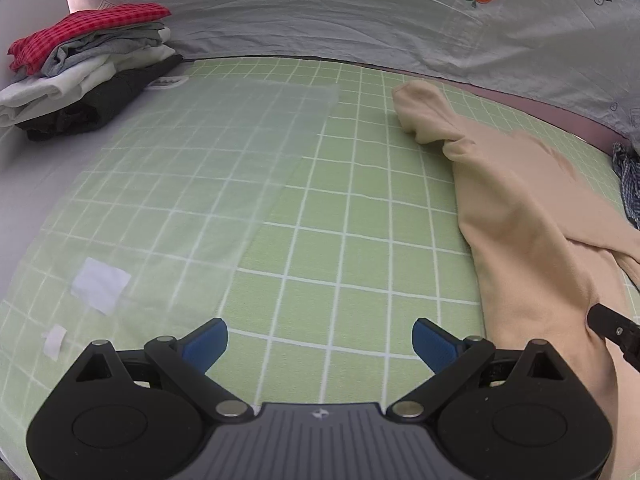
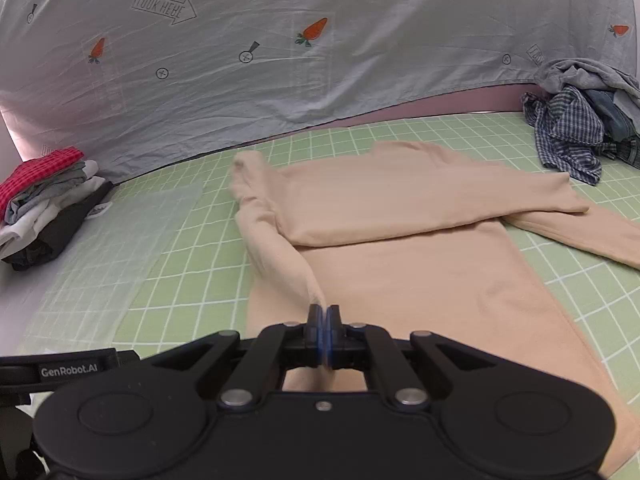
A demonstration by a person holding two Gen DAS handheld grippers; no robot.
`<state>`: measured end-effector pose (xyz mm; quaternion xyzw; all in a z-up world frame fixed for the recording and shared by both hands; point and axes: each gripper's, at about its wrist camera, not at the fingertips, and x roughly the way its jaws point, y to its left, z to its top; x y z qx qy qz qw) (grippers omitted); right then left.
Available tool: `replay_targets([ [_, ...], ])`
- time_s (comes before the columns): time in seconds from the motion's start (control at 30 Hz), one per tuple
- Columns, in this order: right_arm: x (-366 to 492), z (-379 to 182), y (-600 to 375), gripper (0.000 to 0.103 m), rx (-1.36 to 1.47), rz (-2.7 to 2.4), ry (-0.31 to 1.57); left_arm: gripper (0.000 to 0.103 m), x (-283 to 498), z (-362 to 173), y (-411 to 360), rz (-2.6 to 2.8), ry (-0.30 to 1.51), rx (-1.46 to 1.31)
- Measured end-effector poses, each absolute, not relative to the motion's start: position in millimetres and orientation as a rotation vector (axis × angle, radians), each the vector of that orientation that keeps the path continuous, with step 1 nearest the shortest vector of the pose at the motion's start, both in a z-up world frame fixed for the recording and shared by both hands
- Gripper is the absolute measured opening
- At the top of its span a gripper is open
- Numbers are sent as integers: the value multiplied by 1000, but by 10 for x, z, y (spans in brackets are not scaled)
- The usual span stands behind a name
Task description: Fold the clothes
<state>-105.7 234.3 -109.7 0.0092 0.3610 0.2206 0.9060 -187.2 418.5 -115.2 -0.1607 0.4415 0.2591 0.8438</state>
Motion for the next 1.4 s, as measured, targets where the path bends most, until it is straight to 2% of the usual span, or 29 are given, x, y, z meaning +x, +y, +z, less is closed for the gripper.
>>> replay_targets([
  [0.17,-803,-1289,2014,4,-7,457,824,98,-1728,-1205,3867,528,959,-338],
  [0.23,-800,-1308,1898,13,17,457,841,98,-1691,-1223,3770,529,965,-336],
  [0.3,-825,-1339,1804,18,36,462,863,98,-1660,-1230,3674,529,969,-329],
  [0.53,-918,-1486,1821,19,-24,506,933,98,-1521,-1326,3435,538,1032,-240],
  [0.7,-844,-1361,1726,19,-40,534,901,98,-1451,-1269,3389,566,1054,-209],
  [1.03,-46,-912,1150,22,-29,464,821,98,-1232,-838,3464,686,991,-272],
  [1.4,877,-1072,383,28,59,261,866,98,-493,-1124,3666,742,1063,-319],
])
